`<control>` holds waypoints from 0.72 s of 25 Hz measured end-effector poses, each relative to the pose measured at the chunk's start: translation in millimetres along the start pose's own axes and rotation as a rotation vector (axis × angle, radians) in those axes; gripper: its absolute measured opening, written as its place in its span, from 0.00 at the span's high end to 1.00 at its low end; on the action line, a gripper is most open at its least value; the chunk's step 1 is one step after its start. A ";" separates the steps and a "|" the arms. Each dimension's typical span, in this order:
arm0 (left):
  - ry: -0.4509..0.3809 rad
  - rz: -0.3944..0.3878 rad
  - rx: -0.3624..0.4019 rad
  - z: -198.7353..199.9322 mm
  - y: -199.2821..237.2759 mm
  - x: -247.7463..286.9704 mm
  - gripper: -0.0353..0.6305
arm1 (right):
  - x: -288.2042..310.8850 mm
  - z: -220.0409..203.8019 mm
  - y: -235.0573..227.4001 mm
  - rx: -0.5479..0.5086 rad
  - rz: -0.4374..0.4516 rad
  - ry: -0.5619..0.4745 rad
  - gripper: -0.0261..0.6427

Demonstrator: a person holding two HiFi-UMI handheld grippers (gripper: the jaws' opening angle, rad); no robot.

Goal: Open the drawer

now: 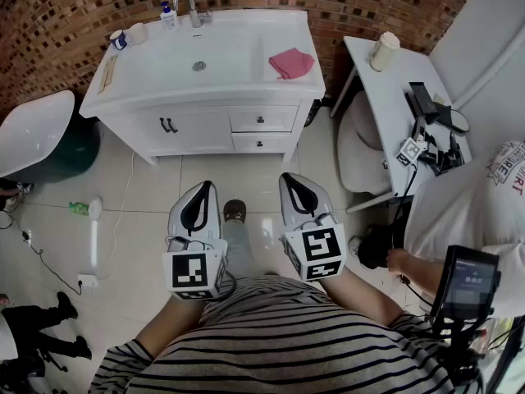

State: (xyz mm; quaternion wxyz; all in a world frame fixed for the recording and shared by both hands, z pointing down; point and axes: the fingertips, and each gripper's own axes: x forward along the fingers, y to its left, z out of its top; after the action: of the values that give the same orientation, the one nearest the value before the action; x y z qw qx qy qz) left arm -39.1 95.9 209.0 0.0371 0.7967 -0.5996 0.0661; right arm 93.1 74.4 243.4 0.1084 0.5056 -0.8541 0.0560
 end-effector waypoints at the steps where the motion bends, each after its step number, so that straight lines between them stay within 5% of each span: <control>1: 0.004 -0.007 0.001 -9.0 7.6 15.8 0.92 | 20.2 -8.1 -7.2 -0.002 -0.011 0.016 0.96; 9: 0.114 -0.097 -0.003 -92.1 69.6 178.6 0.92 | 215.6 -102.3 -64.9 -0.018 -0.075 0.226 0.96; 11: 0.140 -0.124 -0.015 -113.1 85.2 229.2 0.92 | 275.0 -133.3 -79.4 -0.005 -0.084 0.270 0.81; 18: 0.207 -0.172 -0.025 -190.3 115.1 330.6 0.92 | 403.0 -267.9 -122.6 0.040 -0.176 0.433 0.70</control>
State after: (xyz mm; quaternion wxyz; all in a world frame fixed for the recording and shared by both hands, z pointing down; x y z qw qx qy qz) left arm -71.3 -224.0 444.3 0.1142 0.8336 -0.5228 0.1372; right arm 47.4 -272.9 599.1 0.2837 0.5564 -0.7622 0.1703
